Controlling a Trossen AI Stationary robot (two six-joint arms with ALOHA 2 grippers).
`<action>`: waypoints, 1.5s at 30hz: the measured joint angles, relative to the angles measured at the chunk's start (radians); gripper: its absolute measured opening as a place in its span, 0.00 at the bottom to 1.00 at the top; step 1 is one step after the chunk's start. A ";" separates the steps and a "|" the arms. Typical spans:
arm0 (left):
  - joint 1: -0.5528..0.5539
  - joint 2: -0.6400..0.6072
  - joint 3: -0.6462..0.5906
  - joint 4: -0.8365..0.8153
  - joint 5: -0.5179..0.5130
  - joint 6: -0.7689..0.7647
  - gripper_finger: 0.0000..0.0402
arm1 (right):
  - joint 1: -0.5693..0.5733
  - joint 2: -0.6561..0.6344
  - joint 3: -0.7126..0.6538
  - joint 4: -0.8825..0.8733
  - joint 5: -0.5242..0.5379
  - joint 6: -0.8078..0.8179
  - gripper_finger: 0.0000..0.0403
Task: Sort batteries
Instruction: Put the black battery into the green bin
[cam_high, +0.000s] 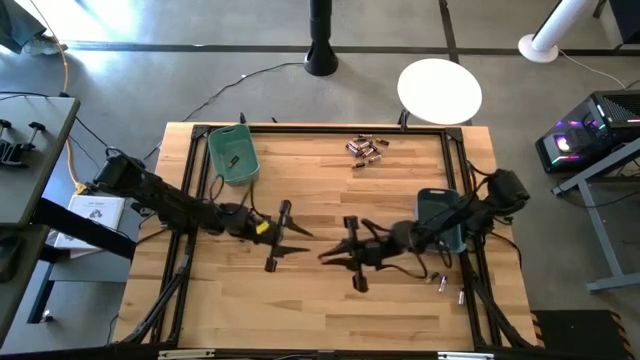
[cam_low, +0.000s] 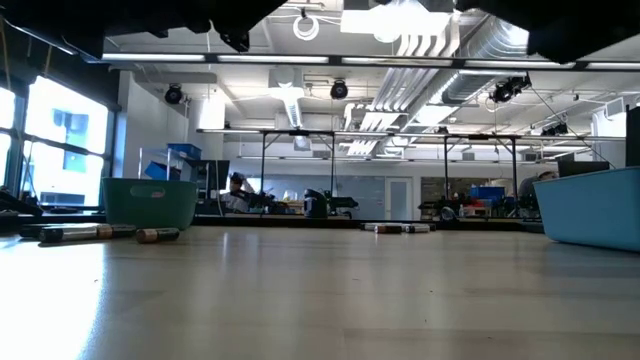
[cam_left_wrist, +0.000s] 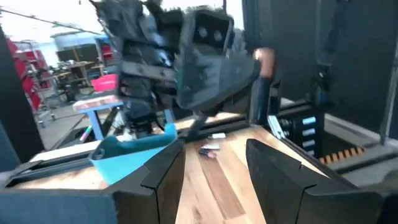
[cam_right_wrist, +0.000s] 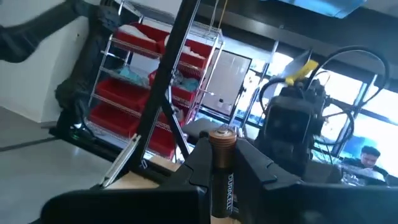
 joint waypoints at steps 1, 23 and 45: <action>-0.001 0.019 0.009 0.001 0.002 -0.002 0.41 | 0.000 0.009 0.021 -0.011 0.003 -0.003 0.05; -0.004 0.108 0.074 -0.027 0.022 -0.061 0.45 | 0.077 0.035 0.117 -0.157 0.381 -0.076 0.05; -0.001 0.108 0.074 -0.016 0.030 -0.030 0.16 | 0.064 0.035 0.116 -0.242 0.391 0.008 0.05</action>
